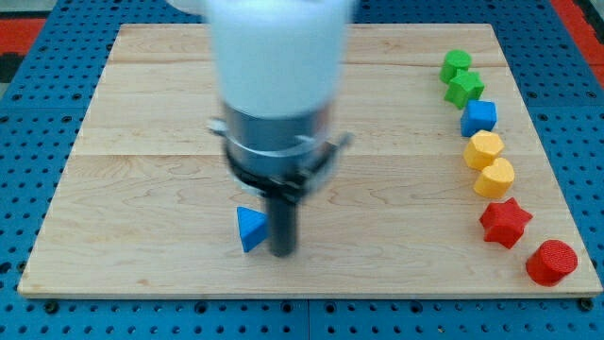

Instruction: Move blue triangle above green circle

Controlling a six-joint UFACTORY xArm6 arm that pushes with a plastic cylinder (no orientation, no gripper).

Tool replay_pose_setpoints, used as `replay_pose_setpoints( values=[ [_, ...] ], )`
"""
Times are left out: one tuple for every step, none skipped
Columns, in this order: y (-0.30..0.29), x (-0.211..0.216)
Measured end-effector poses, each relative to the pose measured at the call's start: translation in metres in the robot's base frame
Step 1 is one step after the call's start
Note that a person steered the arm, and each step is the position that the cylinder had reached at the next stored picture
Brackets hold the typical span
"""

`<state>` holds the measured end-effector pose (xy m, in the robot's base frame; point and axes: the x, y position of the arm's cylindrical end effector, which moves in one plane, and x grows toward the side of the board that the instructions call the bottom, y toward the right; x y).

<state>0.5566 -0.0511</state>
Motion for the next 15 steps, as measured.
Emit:
replay_pose_setpoints(
  values=[
    [-0.052,-0.017],
    [-0.062,0.005],
    [-0.085,-0.031],
    [-0.05,-0.063],
    [-0.05,-0.117],
    [-0.074,-0.151],
    [-0.121,-0.164],
    [-0.088,-0.186],
    [0.028,-0.188],
    [0.102,-0.189],
    [0.112,-0.221],
    [0.079,-0.251],
    [0.014,-0.253],
    [0.055,-0.271],
    [0.124,-0.275]
  ],
)
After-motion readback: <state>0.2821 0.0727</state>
